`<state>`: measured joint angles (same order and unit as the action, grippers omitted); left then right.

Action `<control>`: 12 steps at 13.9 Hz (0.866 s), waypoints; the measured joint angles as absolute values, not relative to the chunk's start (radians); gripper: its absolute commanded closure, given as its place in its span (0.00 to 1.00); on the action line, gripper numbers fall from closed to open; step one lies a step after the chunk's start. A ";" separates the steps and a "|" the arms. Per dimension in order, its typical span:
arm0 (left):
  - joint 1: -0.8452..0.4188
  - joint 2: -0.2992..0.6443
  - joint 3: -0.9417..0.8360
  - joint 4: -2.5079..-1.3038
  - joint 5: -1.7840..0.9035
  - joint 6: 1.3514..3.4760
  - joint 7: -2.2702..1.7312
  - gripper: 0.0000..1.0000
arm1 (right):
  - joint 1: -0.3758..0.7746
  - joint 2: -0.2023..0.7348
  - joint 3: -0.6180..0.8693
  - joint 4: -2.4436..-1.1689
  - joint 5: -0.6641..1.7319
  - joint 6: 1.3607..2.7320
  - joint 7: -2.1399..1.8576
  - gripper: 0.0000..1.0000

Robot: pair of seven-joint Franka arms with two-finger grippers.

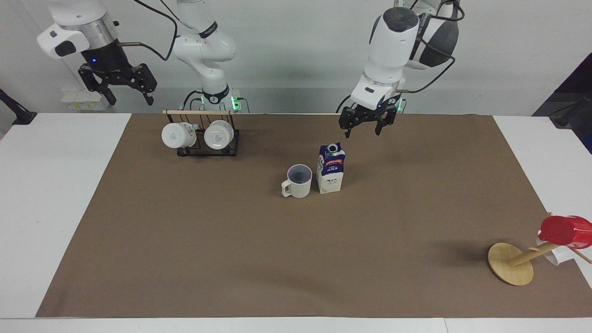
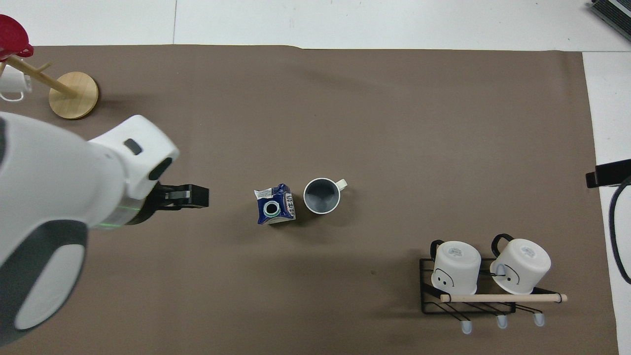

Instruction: Place cup and milk on table

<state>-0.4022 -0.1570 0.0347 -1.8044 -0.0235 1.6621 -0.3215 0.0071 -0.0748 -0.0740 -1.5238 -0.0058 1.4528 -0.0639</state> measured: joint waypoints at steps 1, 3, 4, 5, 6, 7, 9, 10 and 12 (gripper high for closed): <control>-0.354 -0.181 0.038 -1.804 -0.023 1.630 -0.242 0.00 | 0.008 -0.075 -0.073 -1.524 -0.006 1.453 -0.064 0.00; -0.262 -0.213 0.044 -1.800 -0.023 1.580 -0.097 0.00 | 0.008 -0.075 -0.073 -1.524 -0.011 1.453 -0.064 0.00; -0.222 -0.222 0.044 -1.790 -0.023 1.557 -0.046 0.00 | 0.008 -0.075 -0.073 -1.524 -0.013 1.450 -0.064 0.00; -0.193 -0.227 0.044 -1.777 -0.023 1.538 -0.017 0.00 | 0.009 -0.075 -0.072 -1.524 -0.013 1.447 -0.064 0.00; -0.175 -0.227 0.044 -1.765 -0.023 1.528 -0.004 0.00 | 0.009 -0.075 -0.072 -1.524 -0.014 1.445 -0.064 0.00; -0.167 -0.227 0.044 -1.759 -0.022 1.524 0.000 0.00 | 0.009 -0.076 -0.072 -1.525 -0.014 1.444 -0.064 0.00; -0.165 -0.226 0.045 -1.752 -0.010 1.524 0.003 0.00 | 0.010 -0.081 -0.071 -1.532 -0.014 1.442 -0.060 0.00; -0.165 -0.225 0.045 -1.745 -0.005 1.524 0.003 0.00 | 0.010 -0.085 -0.071 -1.538 -0.014 1.442 -0.057 0.00; -0.165 -0.223 0.049 -1.733 -0.002 1.524 0.003 0.00 | 0.010 -0.090 -0.071 -1.546 -0.016 1.442 -0.055 0.00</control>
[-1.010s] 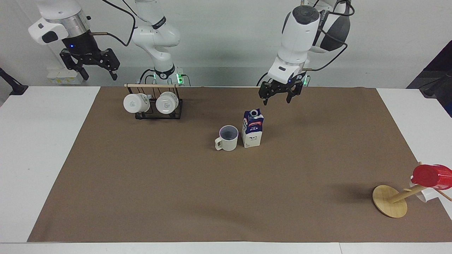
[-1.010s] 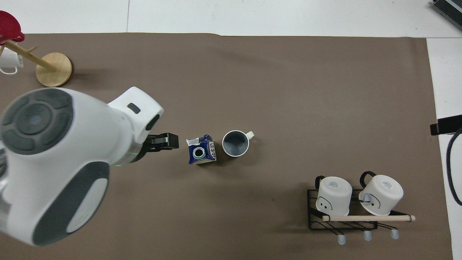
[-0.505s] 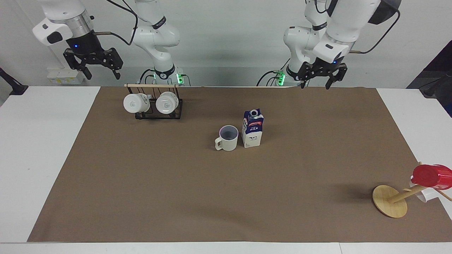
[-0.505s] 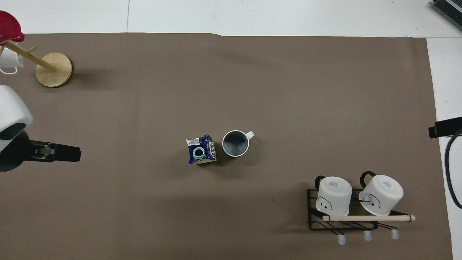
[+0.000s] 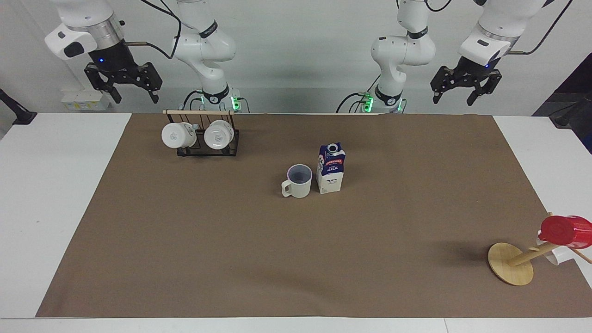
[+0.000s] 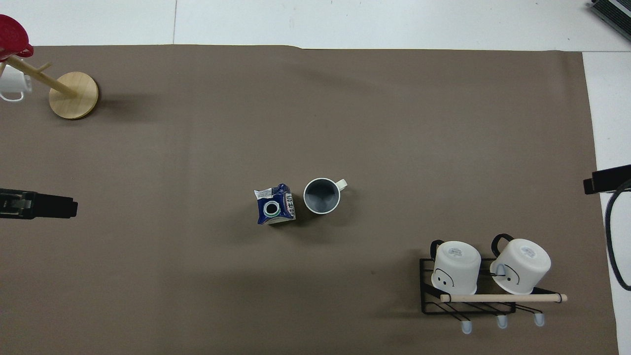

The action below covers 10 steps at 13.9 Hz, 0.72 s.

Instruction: Place cup and milk on table

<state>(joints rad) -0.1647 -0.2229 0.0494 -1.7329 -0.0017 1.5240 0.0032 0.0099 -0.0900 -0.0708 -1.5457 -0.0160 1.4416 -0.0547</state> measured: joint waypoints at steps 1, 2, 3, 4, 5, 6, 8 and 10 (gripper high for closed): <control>-0.165 -0.222 0.055 -1.730 0.000 1.524 0.003 0.00 | 0.010 -0.090 -0.070 -1.546 -0.017 1.442 -0.055 0.00; -0.164 -0.218 0.063 -1.727 0.000 1.524 0.005 0.00 | 0.010 -0.090 -0.070 -1.546 -0.017 1.442 -0.054 0.00; -0.164 -0.210 0.070 -1.716 0.000 1.524 0.009 0.00 | 0.010 -0.090 -0.070 -1.546 -0.017 1.442 -0.054 0.00; -0.164 -0.198 0.074 -1.696 0.000 1.524 0.013 0.00 | 0.010 -0.090 -0.070 -1.546 -0.017 1.442 -0.053 0.00; -0.164 -0.185 0.075 -1.677 0.000 1.523 0.015 0.00 | 0.010 -0.090 -0.070 -1.546 -0.017 1.442 -0.053 0.00; -0.164 -0.174 0.075 -1.663 0.000 1.519 0.016 0.00 | 0.010 -0.090 -0.070 -1.546 -0.017 1.442 -0.052 0.00; -0.164 -0.160 0.075 -1.650 0.000 1.514 0.016 0.00 | 0.010 -0.090 -0.069 -1.546 -0.017 1.442 -0.051 0.00; -0.164 -0.157 0.075 -1.647 0.000 1.512 0.016 0.00 | 0.010 -0.090 -0.069 -1.547 -0.017 1.442 -0.050 0.00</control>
